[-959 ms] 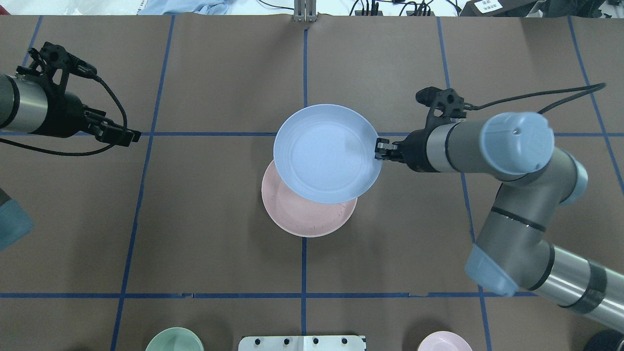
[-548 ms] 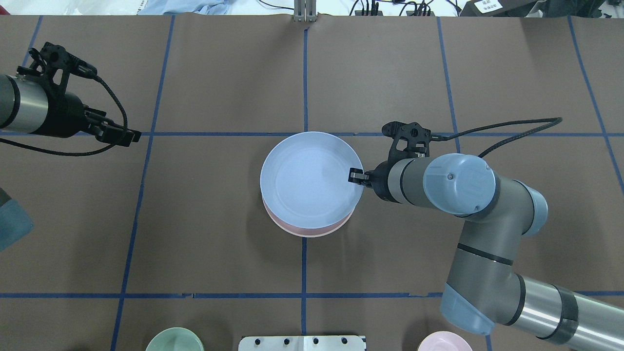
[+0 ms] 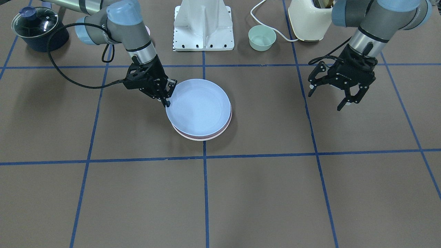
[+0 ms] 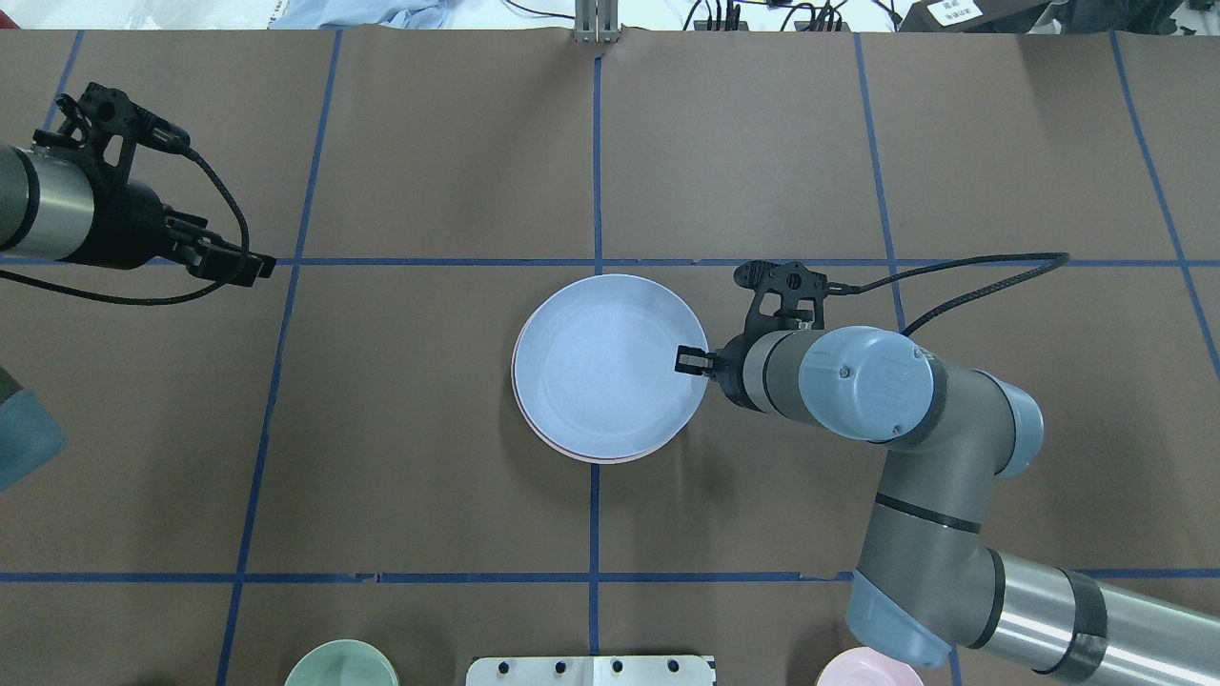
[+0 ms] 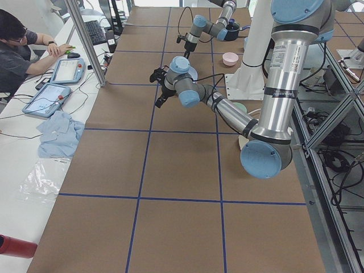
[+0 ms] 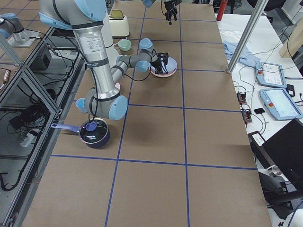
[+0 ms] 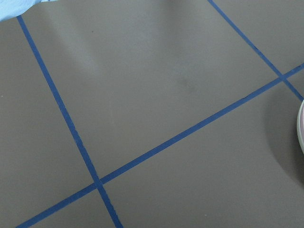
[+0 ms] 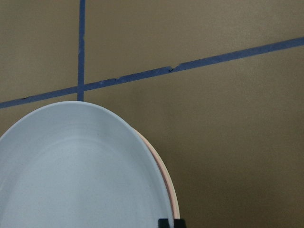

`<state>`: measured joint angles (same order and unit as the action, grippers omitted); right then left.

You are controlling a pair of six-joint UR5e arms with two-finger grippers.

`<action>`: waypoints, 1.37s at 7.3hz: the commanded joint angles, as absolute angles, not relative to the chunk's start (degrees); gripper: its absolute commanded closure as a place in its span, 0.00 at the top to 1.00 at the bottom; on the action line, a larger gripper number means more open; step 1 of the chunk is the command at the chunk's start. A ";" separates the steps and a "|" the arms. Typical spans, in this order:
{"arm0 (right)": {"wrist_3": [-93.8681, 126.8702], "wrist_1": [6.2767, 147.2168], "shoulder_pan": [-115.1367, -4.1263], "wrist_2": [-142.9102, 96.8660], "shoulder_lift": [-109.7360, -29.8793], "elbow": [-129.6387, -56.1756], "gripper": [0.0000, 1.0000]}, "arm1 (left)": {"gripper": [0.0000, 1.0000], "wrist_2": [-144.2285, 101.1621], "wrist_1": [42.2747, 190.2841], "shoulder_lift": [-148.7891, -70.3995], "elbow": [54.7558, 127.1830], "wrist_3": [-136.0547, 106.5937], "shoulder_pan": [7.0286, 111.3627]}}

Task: Stack three plates with pink and blue
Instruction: 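Open the right gripper and release the light blue plate on the stack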

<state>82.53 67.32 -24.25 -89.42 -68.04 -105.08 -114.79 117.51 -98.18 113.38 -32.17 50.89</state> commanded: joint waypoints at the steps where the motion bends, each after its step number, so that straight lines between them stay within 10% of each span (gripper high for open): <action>1: 82.53 67.32 -23.38 -88.51 -68.03 -104.94 0.00 | 1.00 -114.79 117.51 -98.17 113.38 -32.17 50.89; 2: 82.53 67.32 -23.38 -88.42 -67.94 -104.94 0.20 | 1.00 -114.79 117.51 -98.17 113.29 -32.17 50.89; 4: 82.53 67.32 -22.94 -85.80 -67.16 -103.63 1.00 | 1.00 -114.79 117.51 -98.17 113.29 -32.17 50.89; 10: 57.85 90.58 -44.24 -105.26 -64.32 -108.37 1.00 | 1.00 -114.87 116.90 -95.47 113.55 -30.25 52.72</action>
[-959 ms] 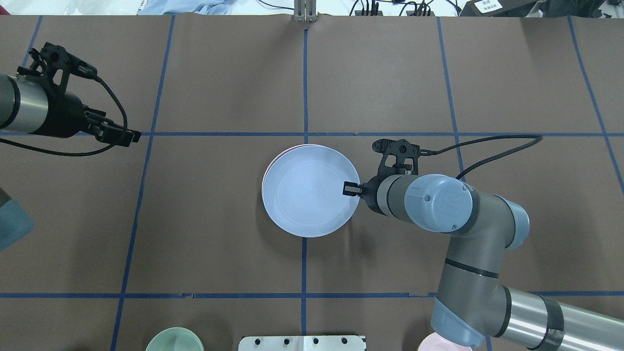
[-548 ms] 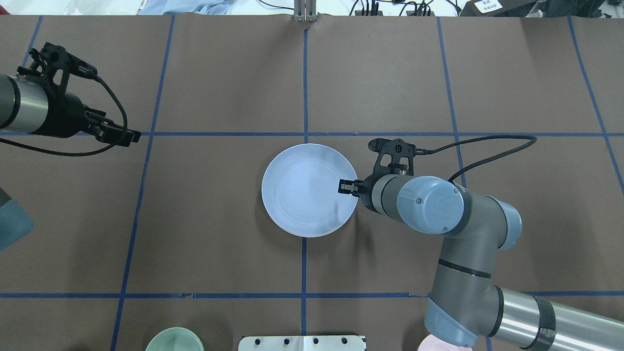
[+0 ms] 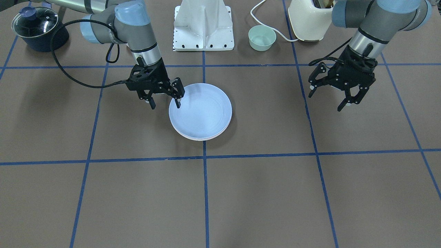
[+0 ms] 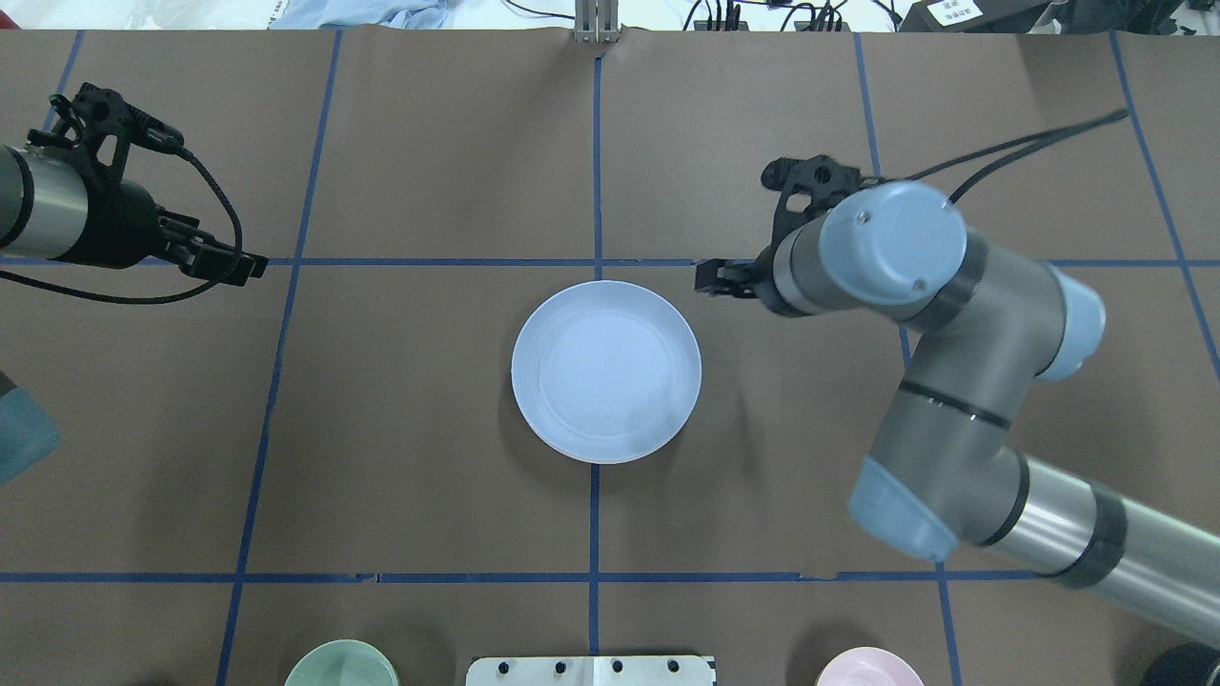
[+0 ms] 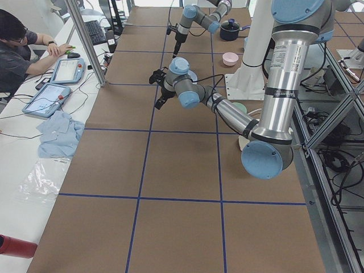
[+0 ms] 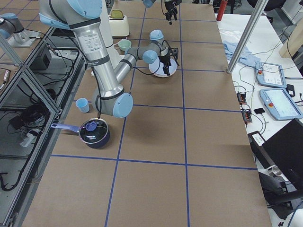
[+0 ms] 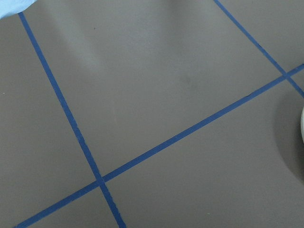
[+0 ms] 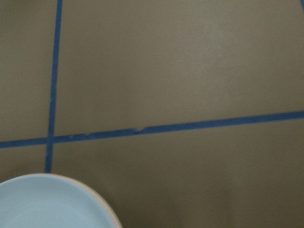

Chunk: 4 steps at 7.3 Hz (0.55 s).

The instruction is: Stack three plates with pink and blue

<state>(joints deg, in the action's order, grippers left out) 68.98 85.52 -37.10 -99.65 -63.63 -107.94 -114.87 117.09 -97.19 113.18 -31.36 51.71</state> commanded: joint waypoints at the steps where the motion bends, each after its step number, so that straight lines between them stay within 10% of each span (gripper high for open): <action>1: 47.48 95.05 -51.08 -110.17 -65.73 -108.28 1.00 | 1.00 -114.87 116.81 -93.88 113.47 -25.45 55.00; 4: 11.88 99.58 -70.26 -120.73 -76.51 -107.93 1.00 | 1.00 -115.83 116.46 -88.26 111.46 -8.49 65.78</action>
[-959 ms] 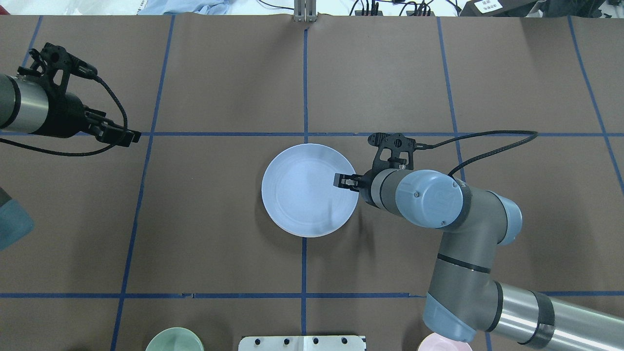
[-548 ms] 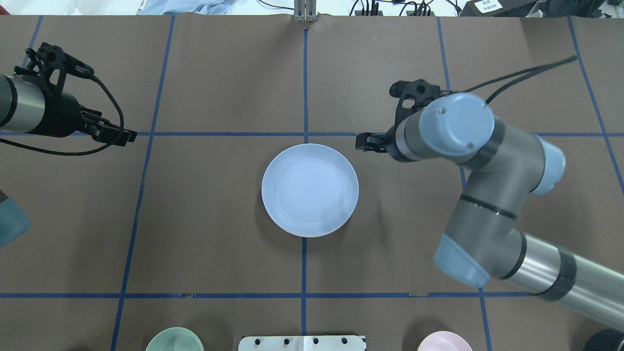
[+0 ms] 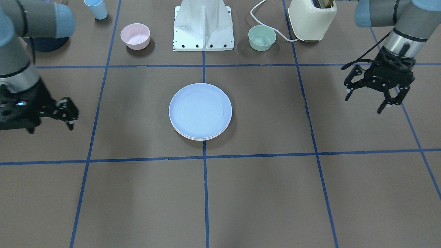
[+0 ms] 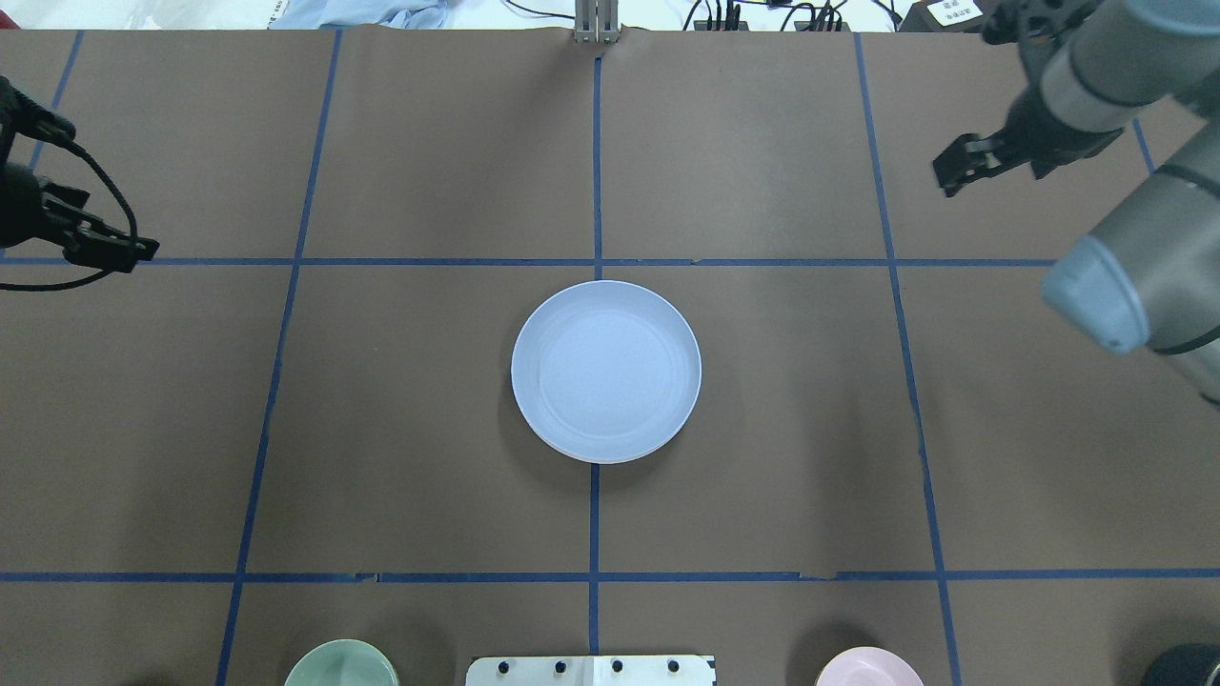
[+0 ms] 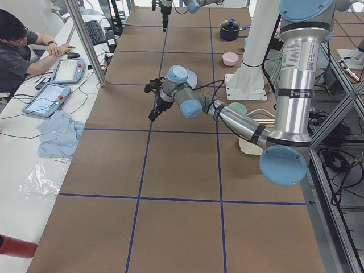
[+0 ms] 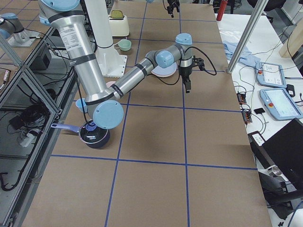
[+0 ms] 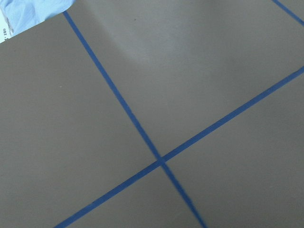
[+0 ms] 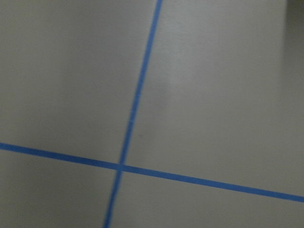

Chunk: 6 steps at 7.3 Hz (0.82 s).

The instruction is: Stack three plates with pink and blue

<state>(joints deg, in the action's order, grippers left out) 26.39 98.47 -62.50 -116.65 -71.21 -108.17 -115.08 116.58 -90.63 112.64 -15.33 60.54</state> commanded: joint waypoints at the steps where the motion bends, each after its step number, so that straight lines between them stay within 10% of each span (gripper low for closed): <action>1: 3.16 99.49 -76.14 -124.33 -79.95 -106.80 1.00 | 1.00 -120.80 116.54 -87.29 109.01 -2.35 71.22; 6: -8.00 98.88 -87.45 -130.34 -95.71 -104.33 1.00 | 1.00 -127.27 116.81 -82.97 95.67 8.00 87.16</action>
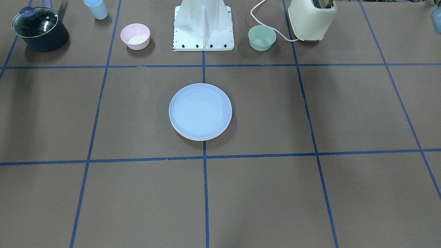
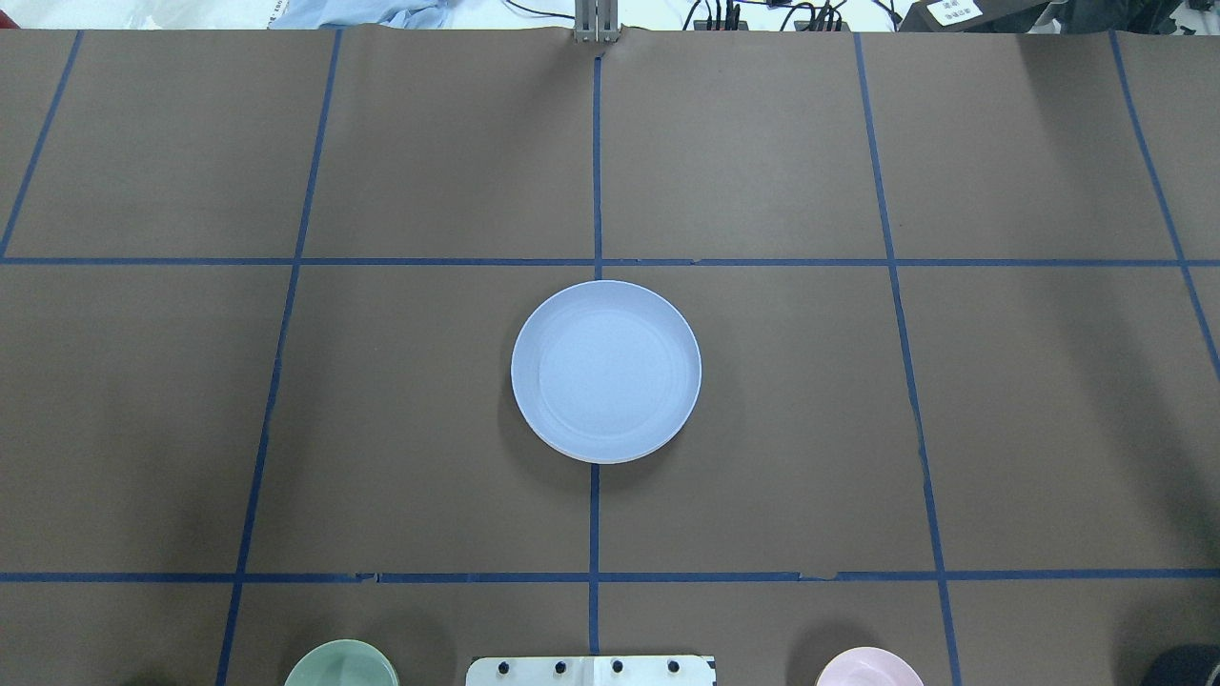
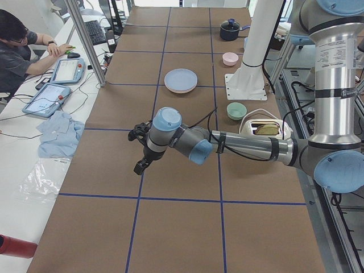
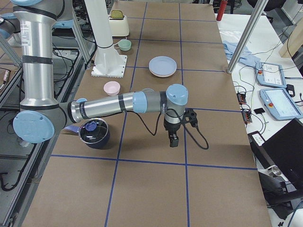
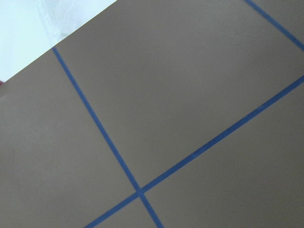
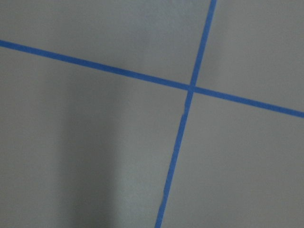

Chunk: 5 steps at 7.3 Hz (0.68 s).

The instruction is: Stack three plates with pink and blue

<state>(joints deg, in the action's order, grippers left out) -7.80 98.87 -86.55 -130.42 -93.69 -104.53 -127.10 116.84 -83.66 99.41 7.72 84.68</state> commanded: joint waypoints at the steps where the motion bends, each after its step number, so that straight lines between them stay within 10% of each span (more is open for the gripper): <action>1: -7.91 98.79 -87.80 -130.52 -95.89 -103.37 1.00 | 1.00 -127.35 117.24 -83.32 92.14 8.17 87.54; 5: -7.82 98.79 -87.98 -130.69 -95.98 -101.43 1.00 | 1.00 -127.79 100.94 -85.25 92.98 8.35 90.53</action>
<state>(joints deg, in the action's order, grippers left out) -7.83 98.79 -87.94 -130.68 -95.90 -101.77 -127.72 107.48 -84.53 92.33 8.20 90.18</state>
